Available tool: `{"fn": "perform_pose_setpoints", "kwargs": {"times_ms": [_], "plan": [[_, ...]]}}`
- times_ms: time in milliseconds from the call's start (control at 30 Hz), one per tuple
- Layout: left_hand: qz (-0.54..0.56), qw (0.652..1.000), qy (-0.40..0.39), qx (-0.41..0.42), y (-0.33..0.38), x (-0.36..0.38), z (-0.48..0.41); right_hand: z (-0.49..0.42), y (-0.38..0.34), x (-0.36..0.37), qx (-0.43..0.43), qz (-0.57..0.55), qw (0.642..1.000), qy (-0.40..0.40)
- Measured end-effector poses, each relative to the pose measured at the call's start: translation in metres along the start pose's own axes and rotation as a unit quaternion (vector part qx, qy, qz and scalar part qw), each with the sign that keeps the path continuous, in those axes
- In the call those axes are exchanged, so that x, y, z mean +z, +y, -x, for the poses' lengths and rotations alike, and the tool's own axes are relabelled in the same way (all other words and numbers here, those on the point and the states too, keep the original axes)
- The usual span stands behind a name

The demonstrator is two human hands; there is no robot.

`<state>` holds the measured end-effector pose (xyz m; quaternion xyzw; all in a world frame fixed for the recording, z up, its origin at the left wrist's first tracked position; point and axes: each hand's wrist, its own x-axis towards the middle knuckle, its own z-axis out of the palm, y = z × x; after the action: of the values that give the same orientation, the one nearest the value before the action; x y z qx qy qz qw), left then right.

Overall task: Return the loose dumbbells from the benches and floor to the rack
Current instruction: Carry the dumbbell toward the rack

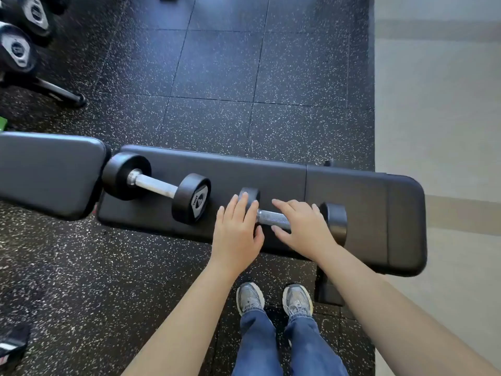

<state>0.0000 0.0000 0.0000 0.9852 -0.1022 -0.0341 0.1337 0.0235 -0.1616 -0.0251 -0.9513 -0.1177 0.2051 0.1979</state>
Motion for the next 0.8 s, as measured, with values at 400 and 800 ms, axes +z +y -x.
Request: {"fn": "perform_pose_setpoints", "kwargs": {"times_ms": [400, 800], "plan": [[0.06, 0.998, 0.013, 0.008, -0.027, 0.051, -0.009, -0.032, 0.015, 0.051, -0.024, 0.01, 1.0, -0.008], [0.097, 0.995, 0.021, -0.013, -0.027, 0.057, -0.016, -0.039, 0.029, 0.047, -0.033, 0.011, 0.999, -0.03]]}}
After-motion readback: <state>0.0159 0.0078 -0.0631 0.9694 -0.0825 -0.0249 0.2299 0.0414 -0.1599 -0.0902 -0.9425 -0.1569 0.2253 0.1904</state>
